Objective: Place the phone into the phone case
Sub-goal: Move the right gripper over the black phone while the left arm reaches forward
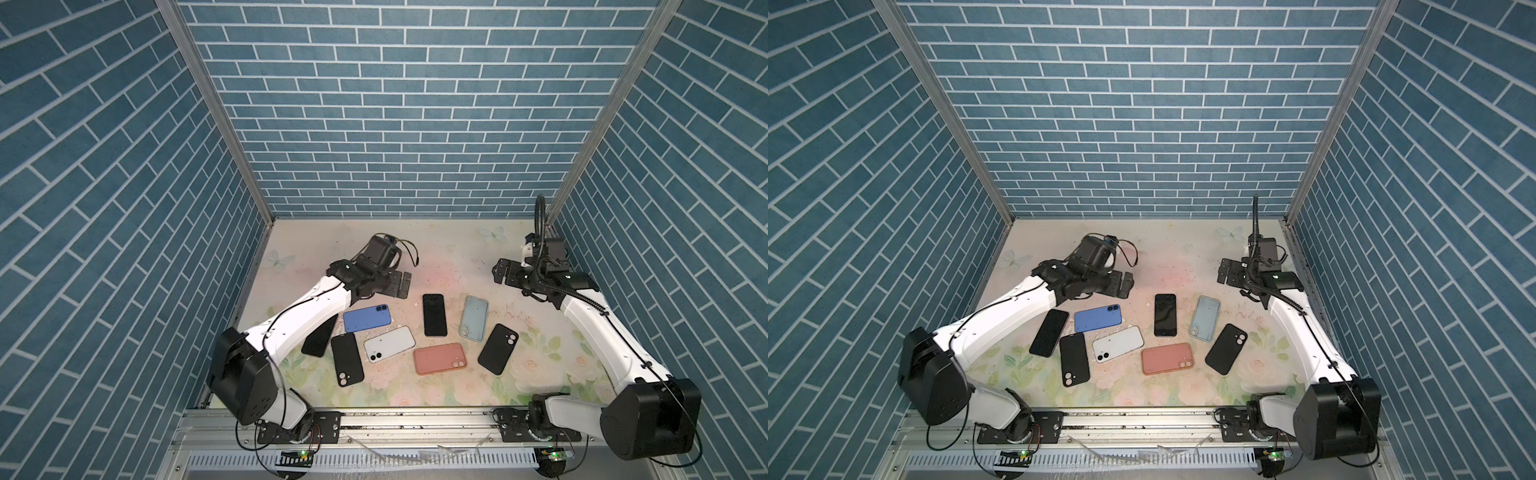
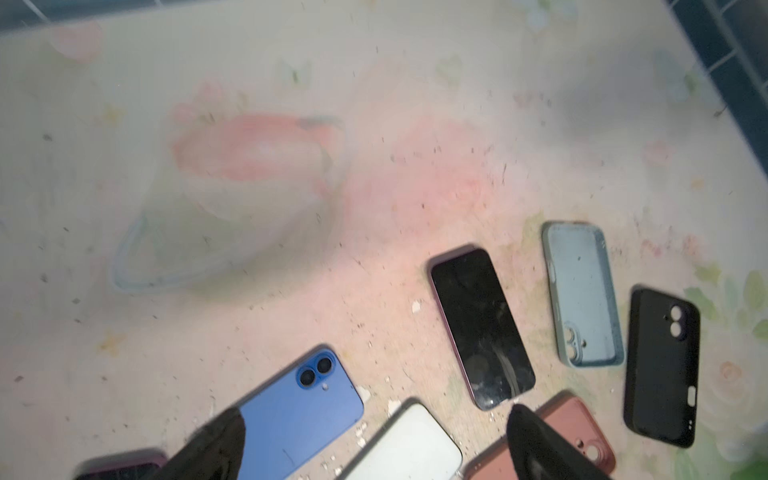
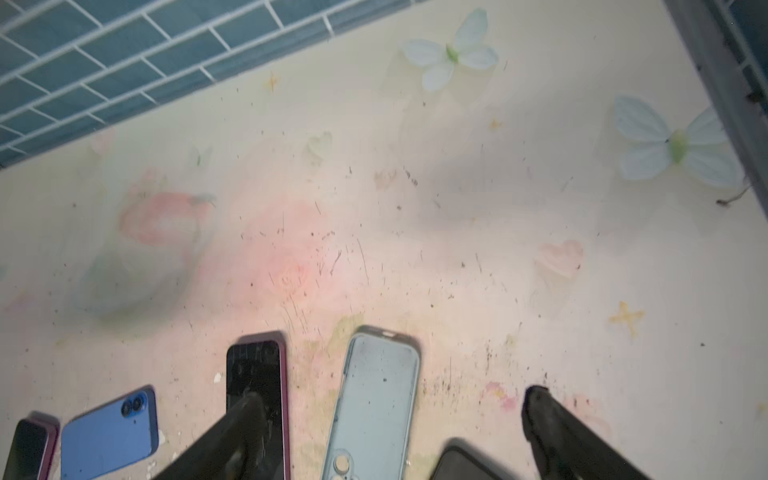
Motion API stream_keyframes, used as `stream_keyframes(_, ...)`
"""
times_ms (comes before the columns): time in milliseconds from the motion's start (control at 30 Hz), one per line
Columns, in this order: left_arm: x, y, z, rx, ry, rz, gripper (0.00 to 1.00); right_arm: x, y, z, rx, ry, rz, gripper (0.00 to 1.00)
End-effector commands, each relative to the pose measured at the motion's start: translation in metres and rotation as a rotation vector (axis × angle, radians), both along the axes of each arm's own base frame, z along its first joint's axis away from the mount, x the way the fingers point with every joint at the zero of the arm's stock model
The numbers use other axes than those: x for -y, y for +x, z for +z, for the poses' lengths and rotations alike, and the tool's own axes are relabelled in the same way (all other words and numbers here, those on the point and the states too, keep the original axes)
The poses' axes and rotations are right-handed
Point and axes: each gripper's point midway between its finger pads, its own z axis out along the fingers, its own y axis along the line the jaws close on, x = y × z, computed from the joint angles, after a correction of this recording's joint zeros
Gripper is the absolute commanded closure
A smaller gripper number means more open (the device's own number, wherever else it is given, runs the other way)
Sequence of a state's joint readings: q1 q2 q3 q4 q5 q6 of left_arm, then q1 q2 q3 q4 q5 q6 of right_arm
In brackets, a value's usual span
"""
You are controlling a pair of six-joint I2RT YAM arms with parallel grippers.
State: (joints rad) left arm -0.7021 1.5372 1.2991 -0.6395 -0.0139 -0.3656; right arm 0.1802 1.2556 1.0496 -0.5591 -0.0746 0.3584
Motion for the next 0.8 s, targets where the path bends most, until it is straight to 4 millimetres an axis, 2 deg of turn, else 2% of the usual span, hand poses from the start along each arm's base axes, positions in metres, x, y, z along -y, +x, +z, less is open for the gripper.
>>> stream_keyframes(0,0.017,-0.023,-0.017,-0.118,0.008,0.022,0.00,-0.007,-0.007,-0.012,-0.048,-0.036,0.043,0.02)
stream_keyframes(67,0.022,-0.024,-0.027,-0.159,-0.008,0.054,0.00,-0.017,-0.009,-0.020,-0.069,-0.025,0.063,0.03)
stream_keyframes(133,0.017,-0.022,-0.030,-0.161,0.004,0.087,0.01,-0.030,-0.013,-0.027,-0.093,-0.033,0.095,0.03)
stream_keyframes(233,0.001,-0.014,-0.024,-0.145,0.012,0.118,0.00,-0.052,-0.020,-0.037,-0.146,-0.037,0.138,0.03)
stream_keyframes(400,-0.031,-0.009,-0.016,-0.167,-0.097,0.151,0.00,-0.087,-0.023,-0.050,-0.215,-0.094,0.204,0.03)
stream_keyframes(533,-0.051,-0.015,-0.010,-0.141,-0.178,0.168,0.01,-0.121,-0.024,-0.062,-0.297,-0.138,0.251,0.03)
stream_keyframes(767,-0.085,-0.033,-0.014,-0.119,-0.319,0.246,0.00,-0.169,-0.027,-0.086,-0.407,-0.206,0.301,0.03)
